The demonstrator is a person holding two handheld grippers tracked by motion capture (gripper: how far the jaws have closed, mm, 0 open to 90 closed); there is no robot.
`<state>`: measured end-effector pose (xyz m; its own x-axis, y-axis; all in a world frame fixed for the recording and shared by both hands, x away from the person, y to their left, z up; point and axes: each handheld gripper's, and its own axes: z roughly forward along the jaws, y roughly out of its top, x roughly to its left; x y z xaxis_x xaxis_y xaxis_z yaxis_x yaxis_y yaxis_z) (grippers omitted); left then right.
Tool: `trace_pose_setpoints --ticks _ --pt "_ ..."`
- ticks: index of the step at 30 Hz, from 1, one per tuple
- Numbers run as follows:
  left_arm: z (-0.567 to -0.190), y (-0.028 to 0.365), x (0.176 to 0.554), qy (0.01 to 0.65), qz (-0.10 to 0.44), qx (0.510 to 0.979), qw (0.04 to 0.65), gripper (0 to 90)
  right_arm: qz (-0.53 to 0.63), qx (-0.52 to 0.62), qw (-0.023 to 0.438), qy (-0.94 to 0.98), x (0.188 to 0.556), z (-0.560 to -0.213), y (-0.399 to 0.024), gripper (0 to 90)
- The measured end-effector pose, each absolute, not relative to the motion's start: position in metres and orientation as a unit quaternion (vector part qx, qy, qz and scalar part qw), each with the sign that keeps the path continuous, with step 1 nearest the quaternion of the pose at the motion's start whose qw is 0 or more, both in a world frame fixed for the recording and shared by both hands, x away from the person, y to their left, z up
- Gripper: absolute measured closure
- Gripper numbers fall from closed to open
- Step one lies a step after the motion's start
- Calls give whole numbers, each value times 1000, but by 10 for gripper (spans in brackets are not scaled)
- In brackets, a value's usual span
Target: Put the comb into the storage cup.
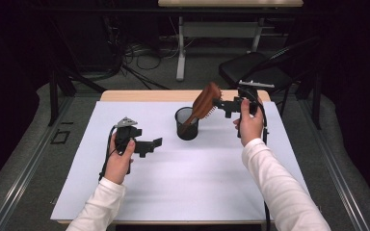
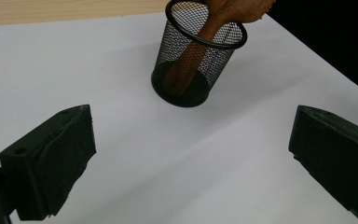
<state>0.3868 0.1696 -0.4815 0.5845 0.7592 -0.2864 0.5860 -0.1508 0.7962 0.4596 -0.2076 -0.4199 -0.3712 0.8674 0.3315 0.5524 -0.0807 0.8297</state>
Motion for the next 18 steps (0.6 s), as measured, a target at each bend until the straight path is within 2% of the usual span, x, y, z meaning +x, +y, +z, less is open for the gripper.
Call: trace_pose_setpoints --ticks 11,18 --pt "-478 182 385 439 93 755 478 5 492 510 182 682 424 -433 -232 15" --pt "-481 193 378 431 94 761 476 5 491 490 180 697 396 -452 -235 15"
